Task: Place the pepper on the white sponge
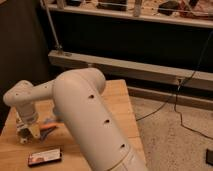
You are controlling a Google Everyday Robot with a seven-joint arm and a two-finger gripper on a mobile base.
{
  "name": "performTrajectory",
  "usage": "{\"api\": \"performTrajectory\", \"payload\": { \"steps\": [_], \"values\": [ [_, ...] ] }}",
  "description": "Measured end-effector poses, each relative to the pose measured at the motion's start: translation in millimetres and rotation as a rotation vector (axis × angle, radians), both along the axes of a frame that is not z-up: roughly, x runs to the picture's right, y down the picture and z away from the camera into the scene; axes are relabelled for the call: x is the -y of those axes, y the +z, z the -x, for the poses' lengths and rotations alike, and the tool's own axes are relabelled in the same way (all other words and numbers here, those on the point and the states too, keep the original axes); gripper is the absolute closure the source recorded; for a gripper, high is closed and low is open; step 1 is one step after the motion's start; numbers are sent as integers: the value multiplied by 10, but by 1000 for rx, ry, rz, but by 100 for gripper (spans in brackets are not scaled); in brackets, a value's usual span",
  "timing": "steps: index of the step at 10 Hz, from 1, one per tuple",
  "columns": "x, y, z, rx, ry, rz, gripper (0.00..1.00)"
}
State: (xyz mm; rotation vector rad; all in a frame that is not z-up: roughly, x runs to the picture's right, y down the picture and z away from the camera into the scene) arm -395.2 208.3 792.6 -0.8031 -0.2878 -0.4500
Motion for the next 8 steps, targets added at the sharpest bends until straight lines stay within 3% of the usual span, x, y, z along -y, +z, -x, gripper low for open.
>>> {"api": "performTrajectory", "payload": {
  "steps": [2, 4, 5, 6, 8],
  "values": [
    [38, -26, 16, 4, 8, -1, 20],
    [272, -106, 77, 24, 67, -13, 20],
    [433, -126, 80, 28, 104, -24, 20],
    [775, -136, 23, 19, 175, -54, 20],
    [1238, -57, -163, -39, 278, -110, 20]
  ]
}}
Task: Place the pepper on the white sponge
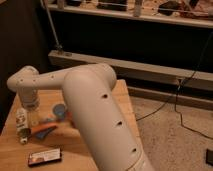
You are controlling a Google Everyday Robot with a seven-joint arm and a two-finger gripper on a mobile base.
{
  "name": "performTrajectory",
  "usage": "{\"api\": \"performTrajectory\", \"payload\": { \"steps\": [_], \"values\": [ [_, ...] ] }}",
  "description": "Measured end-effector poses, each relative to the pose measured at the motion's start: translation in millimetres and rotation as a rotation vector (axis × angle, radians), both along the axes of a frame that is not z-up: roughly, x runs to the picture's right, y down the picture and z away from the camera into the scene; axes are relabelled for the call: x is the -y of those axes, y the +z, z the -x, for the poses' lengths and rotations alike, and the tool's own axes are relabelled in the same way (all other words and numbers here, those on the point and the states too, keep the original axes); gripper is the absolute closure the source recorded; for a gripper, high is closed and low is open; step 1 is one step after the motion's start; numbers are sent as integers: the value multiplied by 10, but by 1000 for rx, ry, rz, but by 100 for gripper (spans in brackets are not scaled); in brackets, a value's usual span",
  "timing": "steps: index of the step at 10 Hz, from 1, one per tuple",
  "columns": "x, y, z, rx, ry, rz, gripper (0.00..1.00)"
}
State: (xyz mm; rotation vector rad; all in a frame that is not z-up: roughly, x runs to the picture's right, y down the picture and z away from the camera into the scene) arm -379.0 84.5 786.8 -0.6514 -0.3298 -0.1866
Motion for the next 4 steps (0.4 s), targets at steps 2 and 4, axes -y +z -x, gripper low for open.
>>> {"api": "performTrajectory", "payload": {
  "steps": [2, 4],
  "values": [
    [395, 186, -283, -128, 144, -44, 20],
    [546, 325, -430, -234, 260, -53, 20]
  ]
}}
